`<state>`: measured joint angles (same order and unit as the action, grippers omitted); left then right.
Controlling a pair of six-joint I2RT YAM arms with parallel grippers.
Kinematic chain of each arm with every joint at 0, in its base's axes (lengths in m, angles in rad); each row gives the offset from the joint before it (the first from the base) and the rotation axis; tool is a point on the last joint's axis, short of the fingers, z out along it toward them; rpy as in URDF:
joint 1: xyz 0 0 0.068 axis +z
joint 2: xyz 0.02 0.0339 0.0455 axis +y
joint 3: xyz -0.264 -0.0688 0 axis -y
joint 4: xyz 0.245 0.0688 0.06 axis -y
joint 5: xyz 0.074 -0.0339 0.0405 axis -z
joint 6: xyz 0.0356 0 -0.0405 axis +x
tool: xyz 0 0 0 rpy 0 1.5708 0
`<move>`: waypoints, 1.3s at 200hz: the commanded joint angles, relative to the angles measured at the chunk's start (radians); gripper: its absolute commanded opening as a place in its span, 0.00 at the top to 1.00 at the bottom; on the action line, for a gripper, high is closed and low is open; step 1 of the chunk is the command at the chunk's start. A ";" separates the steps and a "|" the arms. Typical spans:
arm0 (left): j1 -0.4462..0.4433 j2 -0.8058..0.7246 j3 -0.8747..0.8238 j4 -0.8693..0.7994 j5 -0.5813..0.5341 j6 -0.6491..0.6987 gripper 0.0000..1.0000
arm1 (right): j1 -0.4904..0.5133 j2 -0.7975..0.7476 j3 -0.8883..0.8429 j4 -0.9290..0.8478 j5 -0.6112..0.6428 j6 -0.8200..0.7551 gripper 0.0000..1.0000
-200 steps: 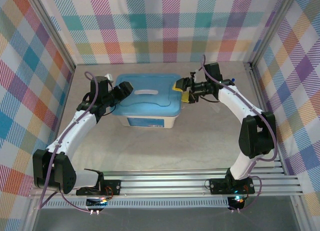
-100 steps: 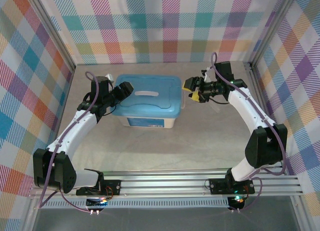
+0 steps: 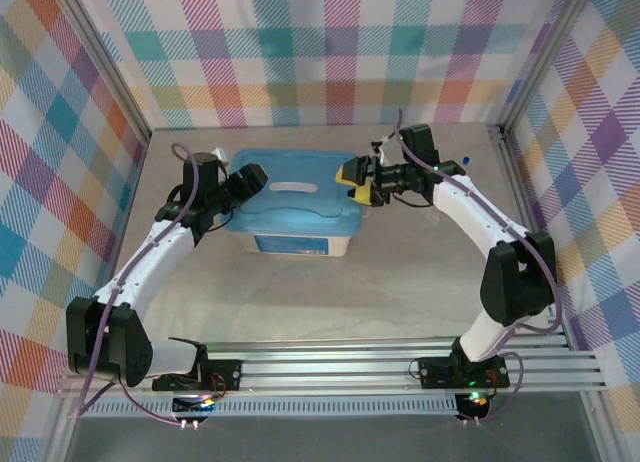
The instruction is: Organize the chemistry lab equipment
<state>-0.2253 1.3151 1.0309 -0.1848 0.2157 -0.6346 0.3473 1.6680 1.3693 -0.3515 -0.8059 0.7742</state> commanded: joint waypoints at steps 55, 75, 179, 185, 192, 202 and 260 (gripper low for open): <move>-0.099 0.055 0.010 -0.053 -0.019 -0.019 0.27 | 0.015 0.082 0.038 -0.130 0.077 -0.086 0.29; -0.139 0.075 0.010 -0.034 -0.030 -0.034 0.27 | 0.015 0.090 0.058 -0.166 0.102 -0.106 0.29; -0.196 0.075 0.070 -0.073 -0.087 0.014 0.27 | 0.015 0.083 0.085 -0.186 0.148 -0.106 0.28; -0.195 0.069 0.088 -0.084 -0.095 0.025 0.26 | 0.015 0.073 0.086 -0.184 0.146 -0.110 0.28; -0.192 0.063 0.110 -0.122 -0.104 0.037 0.26 | 0.015 0.064 0.093 -0.186 0.147 -0.116 0.28; -0.180 0.058 0.141 -0.152 -0.109 0.044 0.25 | 0.014 0.051 0.104 -0.196 0.149 -0.125 0.28; -0.048 -0.007 0.238 -0.254 -0.118 0.111 0.25 | 0.014 -0.030 0.224 -0.327 0.260 -0.220 0.28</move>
<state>-0.3302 1.3621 1.2156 -0.3508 0.1066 -0.5823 0.3595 1.7084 1.5257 -0.5846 -0.6350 0.6296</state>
